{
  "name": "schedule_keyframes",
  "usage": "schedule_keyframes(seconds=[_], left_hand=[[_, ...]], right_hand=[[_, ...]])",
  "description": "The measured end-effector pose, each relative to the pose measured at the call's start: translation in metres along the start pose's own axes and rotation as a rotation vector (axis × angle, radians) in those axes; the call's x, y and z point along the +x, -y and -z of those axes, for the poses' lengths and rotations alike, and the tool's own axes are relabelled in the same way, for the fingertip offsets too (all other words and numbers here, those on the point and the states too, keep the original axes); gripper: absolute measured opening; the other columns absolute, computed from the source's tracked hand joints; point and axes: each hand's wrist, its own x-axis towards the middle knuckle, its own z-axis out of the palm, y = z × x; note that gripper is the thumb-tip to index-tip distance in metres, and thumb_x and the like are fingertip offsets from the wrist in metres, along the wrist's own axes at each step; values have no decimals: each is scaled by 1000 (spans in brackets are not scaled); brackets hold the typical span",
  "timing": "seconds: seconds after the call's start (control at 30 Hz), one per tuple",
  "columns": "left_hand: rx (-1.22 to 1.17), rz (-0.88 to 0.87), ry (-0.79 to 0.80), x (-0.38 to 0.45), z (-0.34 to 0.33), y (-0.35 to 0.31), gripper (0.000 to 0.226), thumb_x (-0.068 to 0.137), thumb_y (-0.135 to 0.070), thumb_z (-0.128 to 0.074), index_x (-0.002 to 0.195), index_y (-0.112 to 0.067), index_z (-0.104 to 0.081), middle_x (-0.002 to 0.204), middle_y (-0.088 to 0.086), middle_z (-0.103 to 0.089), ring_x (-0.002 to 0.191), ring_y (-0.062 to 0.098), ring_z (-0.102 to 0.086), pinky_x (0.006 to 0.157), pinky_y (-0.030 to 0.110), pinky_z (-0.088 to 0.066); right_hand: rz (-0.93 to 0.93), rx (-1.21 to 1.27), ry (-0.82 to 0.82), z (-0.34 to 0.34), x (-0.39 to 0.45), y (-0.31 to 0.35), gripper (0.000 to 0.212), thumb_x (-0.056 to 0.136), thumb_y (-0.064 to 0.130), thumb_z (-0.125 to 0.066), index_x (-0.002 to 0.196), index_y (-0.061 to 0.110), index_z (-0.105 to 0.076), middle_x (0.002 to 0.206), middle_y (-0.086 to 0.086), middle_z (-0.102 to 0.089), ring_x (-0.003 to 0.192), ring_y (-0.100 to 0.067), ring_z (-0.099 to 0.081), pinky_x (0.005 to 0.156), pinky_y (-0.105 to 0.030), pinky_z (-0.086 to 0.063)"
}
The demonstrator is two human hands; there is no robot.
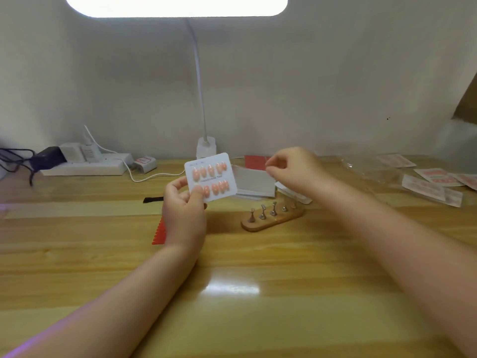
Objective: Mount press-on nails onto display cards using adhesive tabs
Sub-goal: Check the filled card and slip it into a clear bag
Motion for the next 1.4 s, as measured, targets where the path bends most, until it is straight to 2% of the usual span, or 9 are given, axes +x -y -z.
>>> schedule_keyframes(seconds=[0.23,0.47,0.67,0.87,0.97,1.03,1.13,1.23,1.4], left_hand=[[-34,86,-102,17,5,8,20,93,-15,-55,109,-27,-51,71,-20,-70,65,-8,-65,61,21,-49],[-5,54,-17,14,3,9,19,96,-15,-52,111,-26,-49,77,-23,-71,75,-7,-67,58,13,-47],[15,20,-3,12,2,8,20,97,-15,-51,115,-23,-48,77,-22,-71,75,-8,-66,61,15,-47],[37,9,22,12,2,9,21,97,-15,-52,115,-23,-48,76,-23,-71,76,-7,-67,59,13,-48],[36,2,16,12,3,10,20,97,-15,-52,113,-24,-48,76,-22,-71,75,-8,-67,53,9,-47],[38,-1,18,12,4,9,20,97,-15,-52,113,-25,-48,78,-23,-71,76,-7,-67,57,13,-48],[46,-21,26,12,3,10,19,97,-16,-52,112,-27,-48,80,-23,-72,77,-6,-68,63,19,-47],[64,-61,51,9,2,9,20,96,-15,-52,106,-32,-47,78,-25,-71,74,-9,-66,56,10,-46],[103,-122,90,4,0,8,21,96,-16,-54,104,-34,-46,79,-26,-71,74,-8,-66,58,8,-46]], right_hand=[[44,-245,371,-48,38,16,67,81,48,-73,134,11,-55,136,-5,-56,121,-25,-54,96,-32,-43],[195,-312,384,-51,37,23,37,95,39,-57,104,6,-71,105,-12,-69,95,-28,-64,85,-43,-53],[190,-218,183,-44,38,13,21,95,20,-57,94,6,-74,100,-8,-72,90,-25,-64,80,-37,-53],[75,-37,177,-46,33,4,27,75,39,-80,83,13,-78,90,1,-73,79,-11,-63,62,-24,-45],[52,68,154,-48,32,5,30,85,37,-72,92,8,-77,99,-7,-74,86,-20,-66,73,-33,-52],[49,154,76,-44,30,7,22,89,28,-69,97,9,-76,105,-4,-73,93,-17,-66,77,-28,-48],[2,328,-138,-22,26,11,13,84,24,-75,89,13,-77,92,2,-74,80,-8,-65,67,-21,-49],[-58,607,-243,9,10,10,14,70,21,-87,76,18,-74,79,3,-74,73,-13,-71,64,-34,-61],[-36,798,-242,33,-29,-9,33,51,27,-91,74,15,-70,78,-7,-74,80,-24,-74,80,-44,-59]])
